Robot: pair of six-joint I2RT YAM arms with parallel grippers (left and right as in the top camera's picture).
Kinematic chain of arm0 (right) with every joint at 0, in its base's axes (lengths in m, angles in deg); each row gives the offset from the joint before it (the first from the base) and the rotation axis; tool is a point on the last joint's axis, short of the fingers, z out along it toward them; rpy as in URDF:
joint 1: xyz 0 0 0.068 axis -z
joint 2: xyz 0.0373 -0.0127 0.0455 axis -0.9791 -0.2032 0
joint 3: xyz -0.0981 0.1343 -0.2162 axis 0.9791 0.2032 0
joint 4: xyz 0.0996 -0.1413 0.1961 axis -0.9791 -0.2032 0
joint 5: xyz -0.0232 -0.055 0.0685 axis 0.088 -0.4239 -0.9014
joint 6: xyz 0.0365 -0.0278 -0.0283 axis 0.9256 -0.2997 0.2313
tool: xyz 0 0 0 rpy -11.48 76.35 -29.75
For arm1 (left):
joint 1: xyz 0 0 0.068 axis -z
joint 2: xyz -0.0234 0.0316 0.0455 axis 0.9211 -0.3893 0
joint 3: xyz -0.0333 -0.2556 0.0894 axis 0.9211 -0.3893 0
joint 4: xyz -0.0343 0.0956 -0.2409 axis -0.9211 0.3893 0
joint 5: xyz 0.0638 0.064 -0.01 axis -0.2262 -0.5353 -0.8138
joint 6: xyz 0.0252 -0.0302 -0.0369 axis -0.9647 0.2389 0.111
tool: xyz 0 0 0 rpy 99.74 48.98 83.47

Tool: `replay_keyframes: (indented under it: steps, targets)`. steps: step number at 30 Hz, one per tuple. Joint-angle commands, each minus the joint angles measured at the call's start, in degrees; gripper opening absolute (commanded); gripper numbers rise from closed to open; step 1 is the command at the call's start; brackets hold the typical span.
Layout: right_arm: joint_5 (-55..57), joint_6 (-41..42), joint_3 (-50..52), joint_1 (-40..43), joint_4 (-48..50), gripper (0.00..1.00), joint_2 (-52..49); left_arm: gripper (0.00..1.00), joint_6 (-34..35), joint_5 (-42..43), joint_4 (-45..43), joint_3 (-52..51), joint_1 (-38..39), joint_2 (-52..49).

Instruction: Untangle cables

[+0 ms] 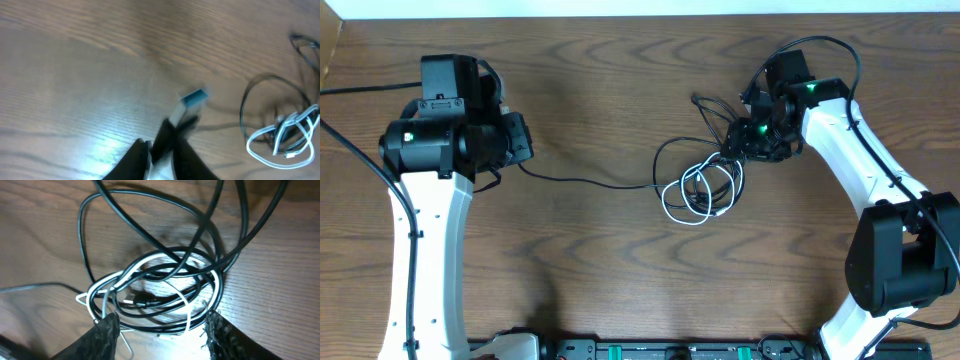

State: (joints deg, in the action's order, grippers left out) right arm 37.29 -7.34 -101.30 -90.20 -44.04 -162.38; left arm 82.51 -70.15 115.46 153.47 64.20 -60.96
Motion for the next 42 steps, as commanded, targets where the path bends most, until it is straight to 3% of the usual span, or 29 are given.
replay_keyframes:
  steps: [1, 3, 6, 17, 24, 30, 36, 42]
  targets:
    - [3.9, 1.6, -0.8, -0.2, -0.1, 0.56, 1.0, 0.45, -5.0, 5.4, 0.2, 1.5, 0.0, -0.7]
    - [4.5, 1.7, -0.8, -0.1, 0.0, 0.57, 1.0, 0.58, -6.3, 6.4, 0.2, 1.5, 0.3, -0.8]
    - [4.8, 2.0, -0.8, 0.1, 0.2, 0.59, 1.0, 0.68, -8.6, 8.5, -0.2, 1.5, 1.8, -1.0]
    - [7.9, 6.1, -0.8, 2.9, 1.7, 0.62, 1.0, 0.71, -10.6, 20.5, -4.1, 1.5, 13.0, -7.8]
    - [8.1, 6.0, -0.8, 4.5, 1.7, 0.63, 1.0, 0.71, -0.4, 18.5, -7.0, 1.5, 22.6, -14.3]
    - [8.5, 6.0, -0.8, 5.2, 1.7, 0.64, 1.0, 0.71, 14.5, 8.7, -11.0, 0.5, 31.1, -16.9]
    - [9.0, 6.0, -0.8, 5.7, 1.6, 0.64, 1.0, 0.69, 22.4, 1.8, -15.1, -1.9, 37.4, -17.4]
    - [9.6, 6.0, -0.8, 5.7, 1.5, 0.65, 1.0, 0.69, 25.0, -4.7, -21.2, -5.4, 42.0, -17.4]
